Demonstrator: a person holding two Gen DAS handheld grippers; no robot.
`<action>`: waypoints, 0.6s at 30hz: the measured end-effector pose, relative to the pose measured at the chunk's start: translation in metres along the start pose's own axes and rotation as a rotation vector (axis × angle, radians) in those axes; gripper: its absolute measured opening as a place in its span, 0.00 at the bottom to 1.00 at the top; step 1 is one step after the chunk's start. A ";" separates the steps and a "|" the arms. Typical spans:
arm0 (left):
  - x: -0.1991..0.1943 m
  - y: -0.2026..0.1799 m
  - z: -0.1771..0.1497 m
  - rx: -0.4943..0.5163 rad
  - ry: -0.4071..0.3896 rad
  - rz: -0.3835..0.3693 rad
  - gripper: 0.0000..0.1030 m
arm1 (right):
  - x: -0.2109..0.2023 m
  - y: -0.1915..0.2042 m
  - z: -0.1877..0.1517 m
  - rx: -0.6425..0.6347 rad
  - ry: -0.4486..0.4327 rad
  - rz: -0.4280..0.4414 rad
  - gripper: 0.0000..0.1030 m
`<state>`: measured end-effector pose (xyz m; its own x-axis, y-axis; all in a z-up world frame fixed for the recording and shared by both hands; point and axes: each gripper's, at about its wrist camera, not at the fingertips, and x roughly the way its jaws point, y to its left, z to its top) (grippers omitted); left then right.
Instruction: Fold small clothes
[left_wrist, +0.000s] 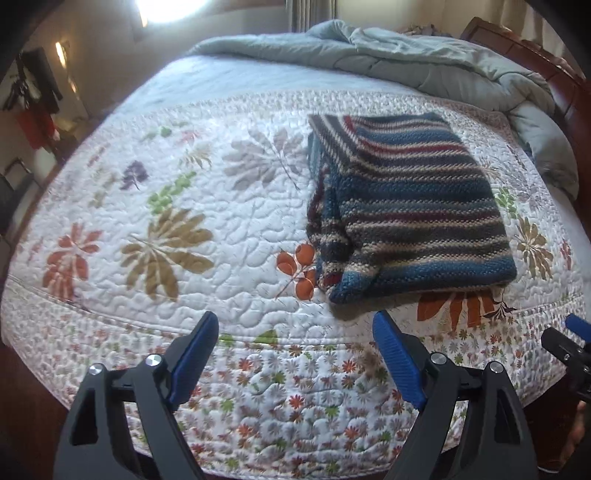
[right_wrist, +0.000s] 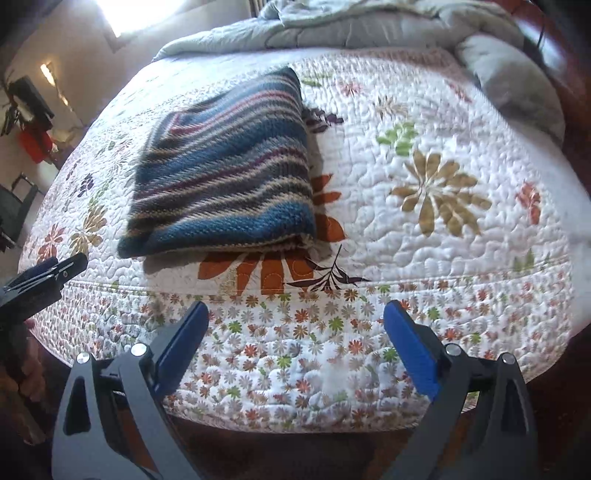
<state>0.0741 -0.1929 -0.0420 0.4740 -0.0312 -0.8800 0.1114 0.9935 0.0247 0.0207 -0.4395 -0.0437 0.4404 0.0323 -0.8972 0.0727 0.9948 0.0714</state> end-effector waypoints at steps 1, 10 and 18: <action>-0.004 0.000 -0.001 0.002 -0.008 0.003 0.84 | -0.005 0.003 -0.001 -0.003 -0.008 0.001 0.93; -0.040 -0.001 -0.004 0.031 -0.081 0.018 0.86 | -0.028 0.013 -0.002 -0.005 -0.029 0.028 0.93; -0.052 -0.004 -0.005 0.036 -0.094 0.009 0.86 | -0.036 0.024 0.000 -0.024 -0.032 0.031 0.94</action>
<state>0.0444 -0.1945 0.0015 0.5546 -0.0345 -0.8314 0.1375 0.9892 0.0506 0.0070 -0.4164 -0.0100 0.4708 0.0608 -0.8802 0.0370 0.9954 0.0885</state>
